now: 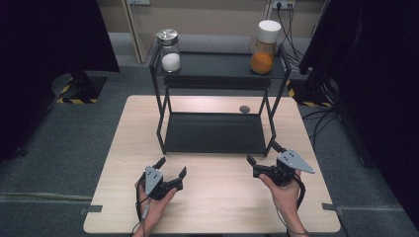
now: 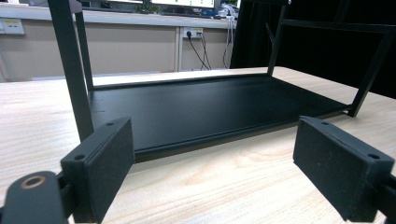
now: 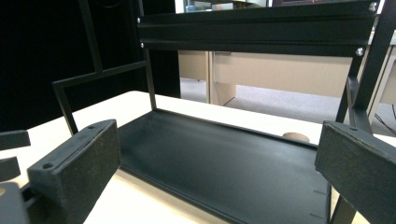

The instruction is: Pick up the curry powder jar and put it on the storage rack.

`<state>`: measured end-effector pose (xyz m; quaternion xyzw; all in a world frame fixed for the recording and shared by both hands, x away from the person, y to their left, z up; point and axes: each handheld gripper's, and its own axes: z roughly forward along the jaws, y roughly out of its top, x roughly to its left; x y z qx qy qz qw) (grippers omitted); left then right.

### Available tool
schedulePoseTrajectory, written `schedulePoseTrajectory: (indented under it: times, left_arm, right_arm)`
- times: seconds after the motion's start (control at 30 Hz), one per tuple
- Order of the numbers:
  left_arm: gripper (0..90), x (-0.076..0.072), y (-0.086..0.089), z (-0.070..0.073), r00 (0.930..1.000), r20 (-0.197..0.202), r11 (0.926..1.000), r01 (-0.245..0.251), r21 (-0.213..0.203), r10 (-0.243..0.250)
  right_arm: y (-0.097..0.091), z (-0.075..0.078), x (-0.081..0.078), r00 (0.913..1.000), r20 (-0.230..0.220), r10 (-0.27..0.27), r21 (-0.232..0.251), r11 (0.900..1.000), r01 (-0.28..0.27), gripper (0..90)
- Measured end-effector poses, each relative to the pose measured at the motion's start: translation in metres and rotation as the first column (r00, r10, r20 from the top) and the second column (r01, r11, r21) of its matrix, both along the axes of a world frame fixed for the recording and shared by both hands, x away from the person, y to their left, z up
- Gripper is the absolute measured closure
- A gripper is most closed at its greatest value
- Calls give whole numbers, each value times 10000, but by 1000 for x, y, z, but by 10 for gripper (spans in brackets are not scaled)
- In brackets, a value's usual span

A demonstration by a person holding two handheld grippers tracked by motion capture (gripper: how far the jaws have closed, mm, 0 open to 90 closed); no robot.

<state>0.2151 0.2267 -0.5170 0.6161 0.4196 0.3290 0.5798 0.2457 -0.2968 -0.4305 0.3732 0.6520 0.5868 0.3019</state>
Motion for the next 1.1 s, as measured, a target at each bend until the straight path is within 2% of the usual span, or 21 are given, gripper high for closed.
schedulePoseTrajectory:
  times: [0.23,0.6,1.1]
  left_arm:
    - [122,0,0,0,10000,10,10000,-1,-1,1]
    - [122,0,0,0,10000,8,10000,-1,6,1]
    - [122,0,0,0,10000,19,10000,-5,28,5]
  right_arm:
    - [-2,-7,-2,9998,-198,-33,-6,10000,33,7]
    - [-6,-22,-6,9971,-753,-97,-42,9999,94,7]
    - [-8,-44,-13,9944,-1054,-119,-278,9996,90,9]
